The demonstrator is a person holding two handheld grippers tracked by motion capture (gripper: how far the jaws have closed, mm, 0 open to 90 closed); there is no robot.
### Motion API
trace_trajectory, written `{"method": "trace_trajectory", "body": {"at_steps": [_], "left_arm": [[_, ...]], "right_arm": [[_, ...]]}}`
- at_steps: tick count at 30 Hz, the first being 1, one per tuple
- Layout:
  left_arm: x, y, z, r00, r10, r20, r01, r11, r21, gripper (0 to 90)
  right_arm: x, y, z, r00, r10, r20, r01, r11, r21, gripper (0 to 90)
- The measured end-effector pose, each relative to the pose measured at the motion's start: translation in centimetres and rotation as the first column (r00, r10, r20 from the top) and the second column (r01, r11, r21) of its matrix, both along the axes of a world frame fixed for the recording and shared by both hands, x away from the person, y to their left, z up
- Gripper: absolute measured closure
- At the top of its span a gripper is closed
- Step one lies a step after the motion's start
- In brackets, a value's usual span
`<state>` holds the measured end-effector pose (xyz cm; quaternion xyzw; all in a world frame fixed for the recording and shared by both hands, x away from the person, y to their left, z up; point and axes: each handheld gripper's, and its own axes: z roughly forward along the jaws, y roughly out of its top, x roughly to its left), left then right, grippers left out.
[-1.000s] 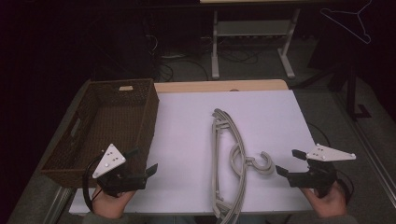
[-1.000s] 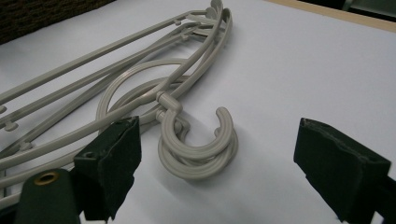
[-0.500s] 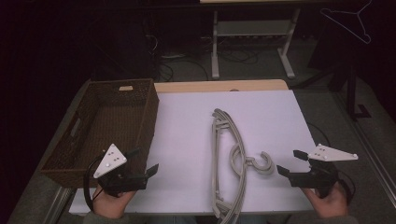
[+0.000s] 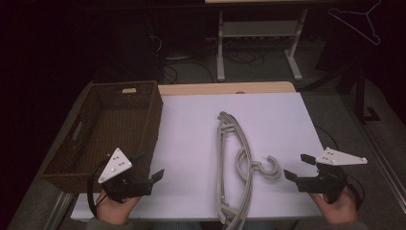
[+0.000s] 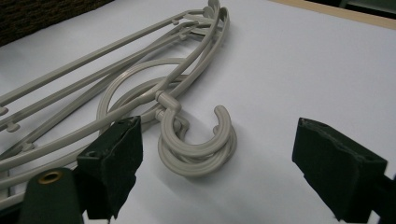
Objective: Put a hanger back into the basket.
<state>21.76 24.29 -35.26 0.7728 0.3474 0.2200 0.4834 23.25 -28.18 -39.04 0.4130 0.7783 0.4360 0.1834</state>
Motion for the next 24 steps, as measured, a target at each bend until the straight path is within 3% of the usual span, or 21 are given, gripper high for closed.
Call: {"method": "trace_trajectory", "body": {"at_steps": [11, 24], "left_arm": [[0.2, -0.8, -0.1, 0.9997, -0.016, -0.020, 0.016, 0.9998, -0.012, 16.6], [1.0, -3.8, 0.5, 0.9939, -0.097, -0.051, 0.098, 0.9950, 0.017, 19.5]], "right_arm": [[0.8, 0.4, 0.4, 0.9998, 0.015, -0.013, -0.015, 1.000, 0.001, 19.2], [1.8, 1.0, 0.9, 0.9992, 0.015, -0.037, -0.016, 0.999, -0.038, 23.6]]}}
